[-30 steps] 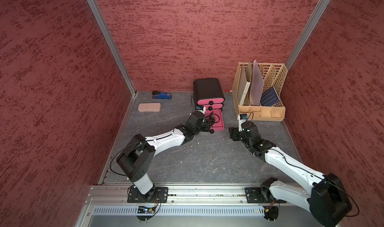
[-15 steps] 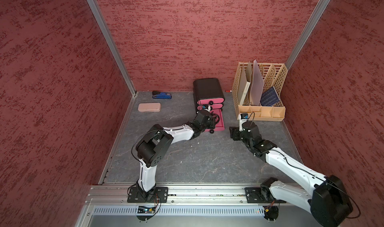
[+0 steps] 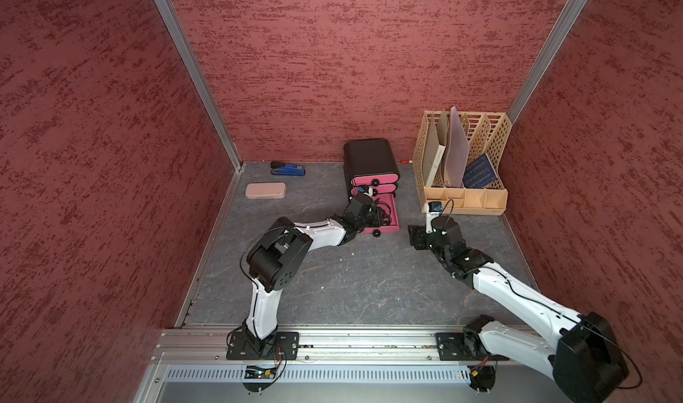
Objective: Place the wired earphones into the drawer by color
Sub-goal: Place the wired earphones in the drawer, then close the drawer in the storage box.
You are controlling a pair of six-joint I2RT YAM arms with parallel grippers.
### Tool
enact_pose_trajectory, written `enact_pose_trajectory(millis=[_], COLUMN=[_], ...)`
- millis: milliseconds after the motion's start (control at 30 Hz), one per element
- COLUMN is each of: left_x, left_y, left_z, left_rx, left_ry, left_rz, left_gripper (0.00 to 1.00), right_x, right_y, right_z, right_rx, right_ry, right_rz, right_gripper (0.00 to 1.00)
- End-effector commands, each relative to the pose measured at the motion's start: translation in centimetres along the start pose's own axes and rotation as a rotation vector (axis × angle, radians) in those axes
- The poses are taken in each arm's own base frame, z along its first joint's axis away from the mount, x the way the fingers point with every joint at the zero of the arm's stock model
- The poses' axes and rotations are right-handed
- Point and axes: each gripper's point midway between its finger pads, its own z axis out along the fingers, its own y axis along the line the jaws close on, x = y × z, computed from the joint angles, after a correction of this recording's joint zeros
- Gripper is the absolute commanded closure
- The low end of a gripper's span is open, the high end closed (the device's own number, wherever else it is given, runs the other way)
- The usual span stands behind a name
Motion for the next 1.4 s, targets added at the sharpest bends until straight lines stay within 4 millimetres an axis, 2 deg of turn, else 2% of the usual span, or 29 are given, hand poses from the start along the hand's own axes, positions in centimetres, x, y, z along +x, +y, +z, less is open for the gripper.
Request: enact_pose_trajectory(millis=[0, 167, 367, 567, 700, 900, 1033, 1333, 1367], left_x=[-2.1, -3.1, -2.7, -1.9, -1.1, 0.5, 1.6, 2.0, 1.9], left_y=[-1.2, -1.5, -0.5, 1.2, 1.5, 2.4, 3.4, 3.1, 3.3], left_z=[-2.2, -6.0, -11.3, -16.7, -19.3, -21.1, -20.9, -20.9, -20.9], left_rx=[0.047, 0.065, 0.085, 0.079, 0.097, 0.097, 0.103, 0.128, 0.122], left_ry=[-0.053, -0.098, -0.131, -0.145, -0.146, -0.183, -0.225, -0.208, -0.211], left_rz=[-0.003, 0.005, 0.01, 0.073, 0.169, 0.309, 0.326, 0.32, 0.318], left_gripper=[0.43, 0.29, 0.0, 0.0, 0.0, 0.0, 0.0, 0.0, 0.0], right_x=[-0.7, -0.4, 0.0, 1.0, 2.0, 3.6, 4.6, 5.6, 6.3], right_y=[-0.3, 0.3, 1.4, 3.4, 4.4, 5.2, 5.9, 7.7, 7.8], right_z=[-0.2, 0.1, 0.7, 1.4, 1.8, 3.0, 3.8, 5.8, 6.4], right_rx=[0.006, -0.021, -0.083, -0.185, -0.243, -0.288, -0.316, -0.348, -0.342], right_ry=[-0.038, -0.025, 0.0, 0.061, 0.109, 0.163, 0.194, 0.234, 0.251], right_rz=[0.009, 0.0, 0.0, 0.036, 0.106, 0.213, 0.281, 0.313, 0.315], right_gripper=[0.34, 0.33, 0.33, 0.33, 0.33, 0.32, 0.32, 0.34, 0.34])
